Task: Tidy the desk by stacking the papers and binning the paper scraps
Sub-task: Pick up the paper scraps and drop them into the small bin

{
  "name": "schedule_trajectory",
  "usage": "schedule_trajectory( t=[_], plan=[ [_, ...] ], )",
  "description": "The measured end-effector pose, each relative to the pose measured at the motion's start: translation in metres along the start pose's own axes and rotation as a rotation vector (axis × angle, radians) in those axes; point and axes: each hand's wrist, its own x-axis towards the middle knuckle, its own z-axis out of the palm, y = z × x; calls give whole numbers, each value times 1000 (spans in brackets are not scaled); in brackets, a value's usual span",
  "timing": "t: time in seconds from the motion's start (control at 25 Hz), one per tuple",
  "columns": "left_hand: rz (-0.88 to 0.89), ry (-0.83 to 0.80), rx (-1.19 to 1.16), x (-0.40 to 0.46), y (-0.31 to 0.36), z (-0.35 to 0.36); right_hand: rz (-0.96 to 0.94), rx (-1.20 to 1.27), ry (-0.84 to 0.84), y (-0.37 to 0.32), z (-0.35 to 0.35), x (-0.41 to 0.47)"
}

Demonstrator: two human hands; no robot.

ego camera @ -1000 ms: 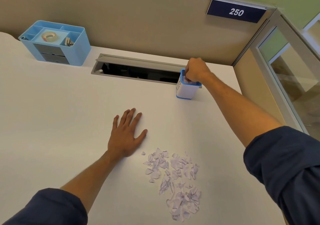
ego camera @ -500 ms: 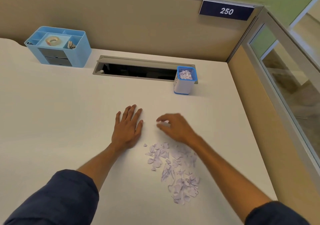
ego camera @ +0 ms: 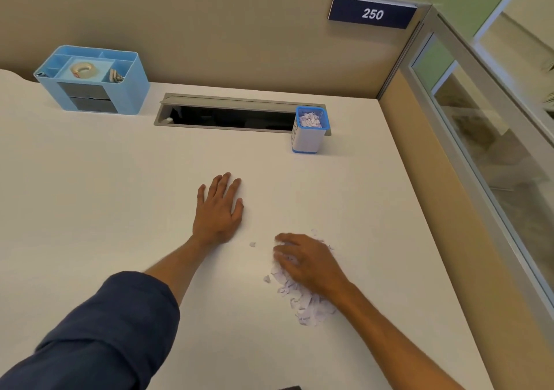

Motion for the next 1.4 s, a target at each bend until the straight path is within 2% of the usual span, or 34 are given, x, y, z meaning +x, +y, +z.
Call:
schedule_trajectory(
  t=[0.08, 0.2, 0.36, 0.52, 0.72, 0.8, 0.88, 0.92, 1.0, 1.08, 1.16, 1.28, 1.4],
  plan=[
    [-4, -6, 5, 1, 0, 1, 176, 47, 103, 14, -12, -5],
    [-3, -4, 4, 0, 0, 1, 332, 123, 46, 19, -16, -6],
    [2, -2, -10, 0, 0, 0, 224, 26, -54, -3, -4, -12],
    [8, 1, -8, 0, 0, 0, 134, -54, -23, -24, 9, 1],
    [7, -3, -17, 0, -1, 1, -62, -159, -312, -42, 26, 12],
    [5, -7, -14, 0, -1, 1, -145, -166, -242, -36, 25, 3],
    [6, -9, -9, 0, -1, 1, -222, -163, -52, -23, 20, -9],
    [7, -7, -9, 0, -1, 1, -206, -143, 32, -17, 15, -15],
    [10, 0, -12, 0, -1, 1, -28, -100, 105, -7, -2, -22],
    [12, 6, -18, 0, -1, 1, 223, -59, 36, 6, -18, -26],
    [13, 10, -23, 0, 0, 0, 339, 2, -85, 10, -27, -27],
    [13, 9, -26, 0, 0, 1, 252, -57, -194, -3, -23, -29],
    [17, 12, -17, 0, -1, 1, 57, -198, -185, -12, -8, -31]
  ],
)
